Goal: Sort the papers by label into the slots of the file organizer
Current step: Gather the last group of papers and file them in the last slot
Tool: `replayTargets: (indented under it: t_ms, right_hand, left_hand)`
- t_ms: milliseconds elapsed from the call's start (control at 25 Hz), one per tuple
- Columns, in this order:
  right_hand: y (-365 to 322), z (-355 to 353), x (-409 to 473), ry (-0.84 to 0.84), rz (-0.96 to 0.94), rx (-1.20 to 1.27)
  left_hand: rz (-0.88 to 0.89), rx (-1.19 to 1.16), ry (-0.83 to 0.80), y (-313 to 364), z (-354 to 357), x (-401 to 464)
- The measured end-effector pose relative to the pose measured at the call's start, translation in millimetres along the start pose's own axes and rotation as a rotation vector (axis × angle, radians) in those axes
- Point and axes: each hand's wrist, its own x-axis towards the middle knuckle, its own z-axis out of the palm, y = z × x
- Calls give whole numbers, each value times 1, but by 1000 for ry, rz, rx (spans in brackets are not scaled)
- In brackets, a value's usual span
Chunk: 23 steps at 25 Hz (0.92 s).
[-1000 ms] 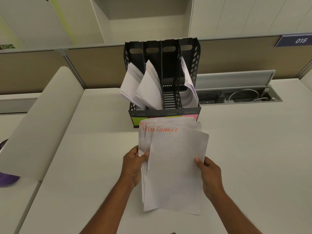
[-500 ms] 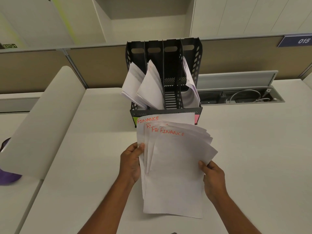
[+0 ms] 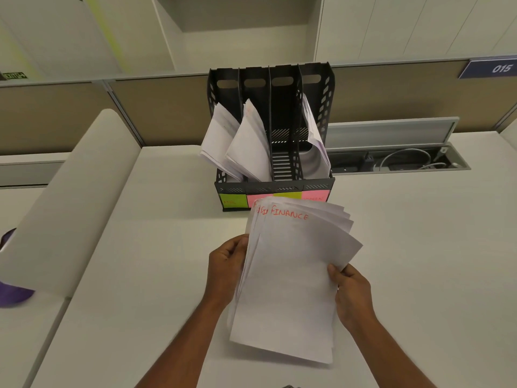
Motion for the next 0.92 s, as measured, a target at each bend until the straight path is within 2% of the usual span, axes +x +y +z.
replayTargets:
  t_ms: [560, 720, 920]
  right_hand:
    - [-1, 5, -3, 36, -26, -55]
    - [-1, 5, -4, 25, -16, -70]
    - [0, 6, -5, 12, -20, -96]
  left_hand:
    - [32, -7, -37, 12, 1, -5]
    - [39, 57, -35, 8, 0, -4]
    - [-1, 95, 86, 2, 4, 4]
